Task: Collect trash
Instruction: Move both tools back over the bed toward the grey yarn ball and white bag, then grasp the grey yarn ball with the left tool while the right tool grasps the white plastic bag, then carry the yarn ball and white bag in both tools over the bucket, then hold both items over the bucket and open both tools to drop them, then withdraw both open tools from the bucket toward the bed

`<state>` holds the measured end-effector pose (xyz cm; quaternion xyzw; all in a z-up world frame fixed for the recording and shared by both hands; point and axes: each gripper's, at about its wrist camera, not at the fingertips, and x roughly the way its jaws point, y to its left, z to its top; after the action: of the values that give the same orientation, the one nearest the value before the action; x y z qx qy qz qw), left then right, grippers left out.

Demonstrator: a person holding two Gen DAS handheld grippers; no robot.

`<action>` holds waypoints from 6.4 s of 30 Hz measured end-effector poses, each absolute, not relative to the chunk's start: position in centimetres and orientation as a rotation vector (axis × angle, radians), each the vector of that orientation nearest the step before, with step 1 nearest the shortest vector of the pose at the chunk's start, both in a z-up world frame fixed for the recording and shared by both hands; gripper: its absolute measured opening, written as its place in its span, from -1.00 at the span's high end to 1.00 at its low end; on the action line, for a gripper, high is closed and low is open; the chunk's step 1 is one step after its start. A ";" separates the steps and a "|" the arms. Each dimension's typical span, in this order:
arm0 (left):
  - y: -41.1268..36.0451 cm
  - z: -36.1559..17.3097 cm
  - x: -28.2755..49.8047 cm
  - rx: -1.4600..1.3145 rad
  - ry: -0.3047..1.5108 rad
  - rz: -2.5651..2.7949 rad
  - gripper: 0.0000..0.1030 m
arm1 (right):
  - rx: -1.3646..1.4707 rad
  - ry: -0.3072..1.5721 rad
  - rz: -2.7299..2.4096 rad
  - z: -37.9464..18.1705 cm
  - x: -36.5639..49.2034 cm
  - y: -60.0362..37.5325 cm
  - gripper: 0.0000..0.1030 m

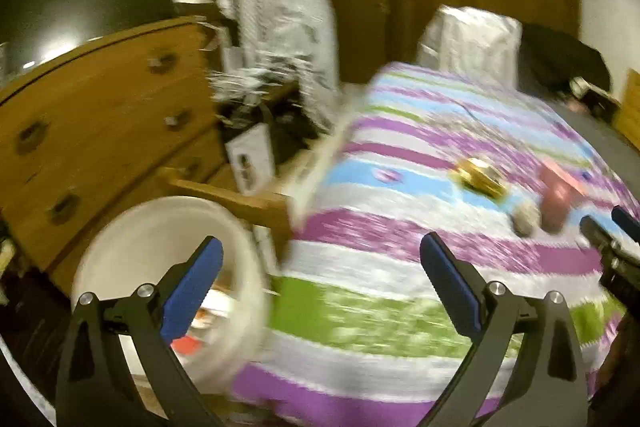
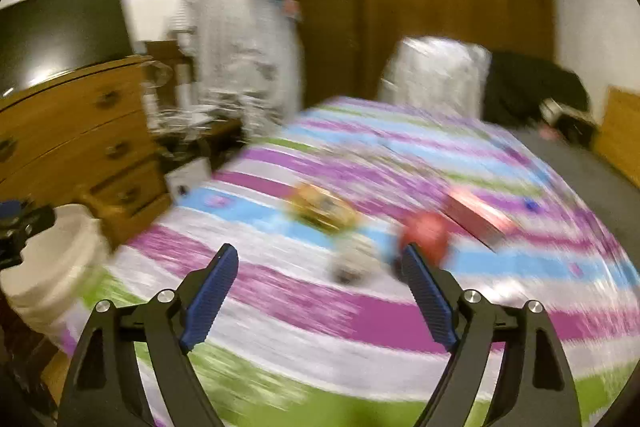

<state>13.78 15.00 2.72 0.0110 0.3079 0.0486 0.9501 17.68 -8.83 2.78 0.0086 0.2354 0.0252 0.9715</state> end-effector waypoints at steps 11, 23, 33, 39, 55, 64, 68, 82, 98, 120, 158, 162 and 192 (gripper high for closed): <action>3.1 -2.7 19.8 0.090 0.748 -0.224 -0.38 | 0.562 0.704 -0.089 -5.8 18.1 -26.8 -0.55; -4.5 -7.0 28.7 -0.016 0.886 -0.447 -0.08 | 0.689 0.794 -0.190 -8.8 27.4 -26.7 0.06; -3.2 -7.6 28.4 -0.058 0.936 -0.443 0.46 | 0.720 0.762 -0.112 -8.5 26.2 -28.4 0.53; 3.6 -5.1 20.7 0.002 0.960 -0.410 0.46 | 0.361 0.890 0.193 -4.6 22.5 -25.6 0.53; 6.1 -6.4 16.6 0.116 0.881 -0.271 -0.23 | -0.096 0.964 0.164 -5.7 16.7 -22.9 -0.30; 7.8 -4.5 15.0 0.075 0.759 -0.251 -0.37 | 0.224 0.843 -0.032 -5.3 14.6 -24.5 -0.26; 6.9 -5.5 15.1 0.110 0.743 -0.242 -0.37 | 0.276 0.867 -0.090 -7.7 15.3 -24.5 0.13; 6.5 -4.9 15.1 0.070 0.788 -0.158 0.48 | 0.327 0.756 -0.063 -6.4 13.2 -24.4 0.48; 9.0 -2.6 11.8 0.064 0.766 0.000 0.48 | 0.189 0.770 0.135 -4.3 11.0 -14.5 0.48; 30.6 5.7 12.6 0.059 0.641 0.420 0.48 | -0.088 0.783 0.739 8.9 21.3 18.0 0.47; 36.6 1.5 13.9 0.021 0.755 0.460 0.47 | -0.275 0.900 0.810 7.3 22.8 29.1 0.47; 36.6 1.6 13.9 0.018 0.755 0.461 0.47 | -0.282 0.892 0.809 7.3 22.9 29.2 0.47; 36.9 0.5 13.8 0.012 0.785 0.480 0.16 | -0.278 0.868 0.814 8.0 23.6 29.2 0.22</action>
<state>13.82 36.88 0.50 0.0057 0.3789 0.2315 0.8960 23.57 29.24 8.04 -0.1304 0.4074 0.3823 0.8191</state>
